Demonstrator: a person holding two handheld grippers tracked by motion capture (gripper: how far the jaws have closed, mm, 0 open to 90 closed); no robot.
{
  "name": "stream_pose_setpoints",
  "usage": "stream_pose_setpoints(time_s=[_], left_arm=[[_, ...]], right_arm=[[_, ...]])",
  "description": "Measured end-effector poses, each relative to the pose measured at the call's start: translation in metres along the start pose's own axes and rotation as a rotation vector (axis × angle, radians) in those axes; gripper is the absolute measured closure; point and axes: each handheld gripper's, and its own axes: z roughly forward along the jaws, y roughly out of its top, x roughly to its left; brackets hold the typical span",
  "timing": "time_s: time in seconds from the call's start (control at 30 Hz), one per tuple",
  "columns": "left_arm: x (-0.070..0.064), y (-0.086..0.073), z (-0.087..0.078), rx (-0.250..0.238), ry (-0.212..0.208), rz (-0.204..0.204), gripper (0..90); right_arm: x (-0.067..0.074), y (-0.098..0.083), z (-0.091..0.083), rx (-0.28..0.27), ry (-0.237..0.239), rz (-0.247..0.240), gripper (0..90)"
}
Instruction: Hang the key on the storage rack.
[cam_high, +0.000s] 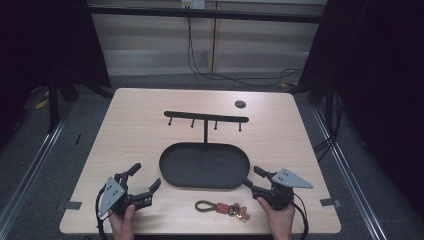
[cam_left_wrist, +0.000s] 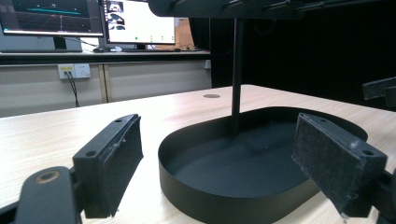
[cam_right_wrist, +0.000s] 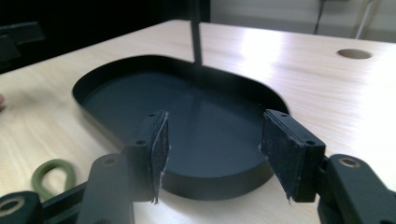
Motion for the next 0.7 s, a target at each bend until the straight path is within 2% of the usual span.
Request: stream_pose_setpoints(time_s=[0.1,0.2,0.3,0.4,0.5,0.53,0.63,0.7], left_arm=[[0.0,0.0,0.0,-0.001,0.0,-0.004,15.7],[0.0,0.0,0.0,0.0,0.0,-0.002,15.7],[0.0,0.0,0.0,0.0,0.0,0.0,15.7],[0.0,0.0,0.0,0.0,-0.001,0.001,15.7],[0.0,0.0,0.0,-0.002,0.0,-0.004,15.7],[0.0,0.0,0.0,-0.001,0.0,-0.001,15.7],[0.0,0.0,0.0,0.0,0.0,0.001,15.7],[0.0,0.0,0.0,0.0,0.0,-0.001,15.7]], right_arm=[[0.003,0.004,0.003,0.02,0.053,0.012,44.0],[0.011,0.008,0.006,0.065,0.027,0.027,42.5],[0.016,0.012,0.01,0.073,0.031,0.007,46.8],[0.023,0.017,0.015,0.078,0.054,-0.024,47.2],[0.026,0.021,0.019,0.125,0.076,-0.015,48.3],[0.028,0.022,0.02,0.14,0.081,-0.009,51.1],[0.03,0.025,0.024,0.179,0.124,-0.013,53.5],[0.033,0.027,0.028,0.217,0.171,-0.011,54.1]])
